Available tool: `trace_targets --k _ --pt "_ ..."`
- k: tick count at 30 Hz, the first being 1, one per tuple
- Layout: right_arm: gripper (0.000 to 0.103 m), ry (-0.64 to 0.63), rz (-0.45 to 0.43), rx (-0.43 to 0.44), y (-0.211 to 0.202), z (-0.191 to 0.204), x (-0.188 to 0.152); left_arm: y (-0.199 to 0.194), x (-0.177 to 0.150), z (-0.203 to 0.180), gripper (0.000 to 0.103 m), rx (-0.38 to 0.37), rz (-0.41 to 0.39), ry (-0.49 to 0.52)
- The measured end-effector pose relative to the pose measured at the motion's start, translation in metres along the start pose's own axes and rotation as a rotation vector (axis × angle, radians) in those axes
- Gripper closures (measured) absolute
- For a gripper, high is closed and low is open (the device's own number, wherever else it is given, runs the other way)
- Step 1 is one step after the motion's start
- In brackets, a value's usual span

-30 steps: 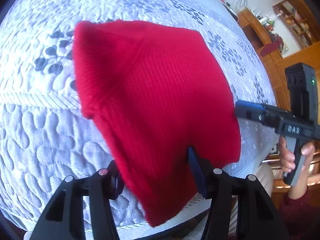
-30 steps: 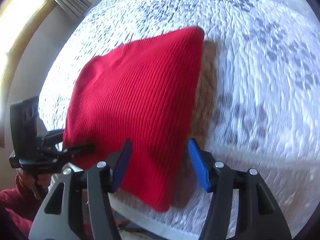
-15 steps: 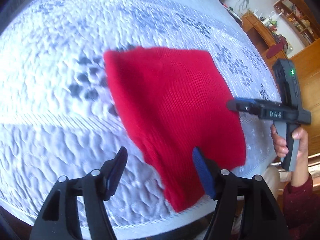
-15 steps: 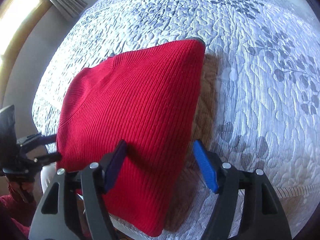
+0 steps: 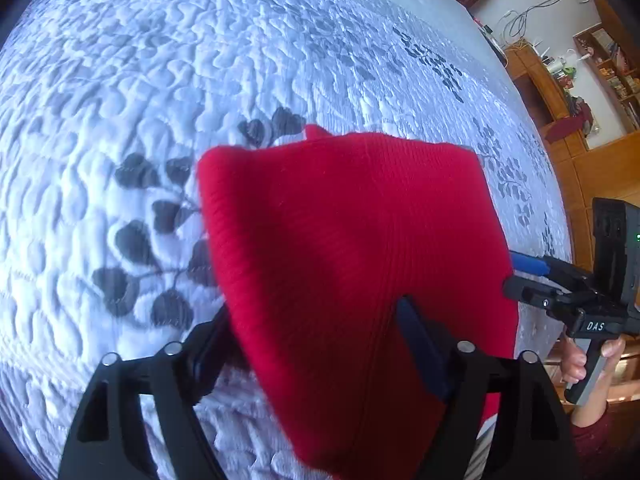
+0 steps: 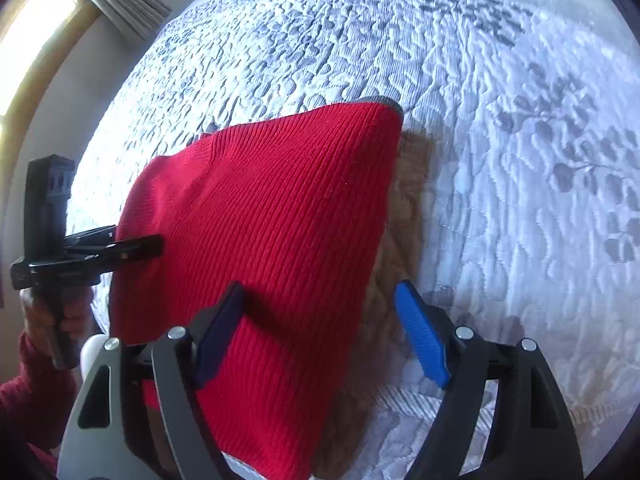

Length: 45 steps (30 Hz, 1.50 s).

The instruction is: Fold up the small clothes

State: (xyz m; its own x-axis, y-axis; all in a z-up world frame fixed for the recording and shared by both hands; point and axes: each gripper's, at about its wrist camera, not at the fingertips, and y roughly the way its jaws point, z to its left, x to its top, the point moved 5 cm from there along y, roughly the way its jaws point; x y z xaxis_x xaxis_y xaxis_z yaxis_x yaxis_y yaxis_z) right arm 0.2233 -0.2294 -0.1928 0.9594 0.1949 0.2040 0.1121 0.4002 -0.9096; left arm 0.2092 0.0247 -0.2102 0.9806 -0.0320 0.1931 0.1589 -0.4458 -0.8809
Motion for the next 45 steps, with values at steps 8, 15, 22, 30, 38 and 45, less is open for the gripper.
trace_targets --k 8,15,22,30,38,45 --pt "0.024 0.043 0.047 0.093 0.019 -0.003 0.003 0.012 0.006 -0.013 0.017 -0.135 0.032 -0.049" --pt "0.026 0.093 0.068 0.169 0.027 -0.007 -0.01 0.024 0.002 -0.026 0.026 -0.176 0.035 -0.035" --pt "0.053 0.1 0.05 0.2 0.019 -0.005 -0.012 0.025 0.004 -0.027 0.06 -0.161 0.008 -0.091" --pt "0.065 0.116 0.023 0.244 0.004 -0.007 -0.014 0.012 0.005 -0.035 0.075 -0.167 -0.052 -0.108" --pt "0.067 0.109 -0.035 0.272 -0.05 -0.029 -0.013 -0.004 0.019 -0.101 0.076 -0.228 -0.091 -0.039" --pt "0.066 0.129 -0.075 0.162 -0.122 -0.11 0.01 0.032 0.059 -0.196 0.075 -0.279 -0.069 0.016"
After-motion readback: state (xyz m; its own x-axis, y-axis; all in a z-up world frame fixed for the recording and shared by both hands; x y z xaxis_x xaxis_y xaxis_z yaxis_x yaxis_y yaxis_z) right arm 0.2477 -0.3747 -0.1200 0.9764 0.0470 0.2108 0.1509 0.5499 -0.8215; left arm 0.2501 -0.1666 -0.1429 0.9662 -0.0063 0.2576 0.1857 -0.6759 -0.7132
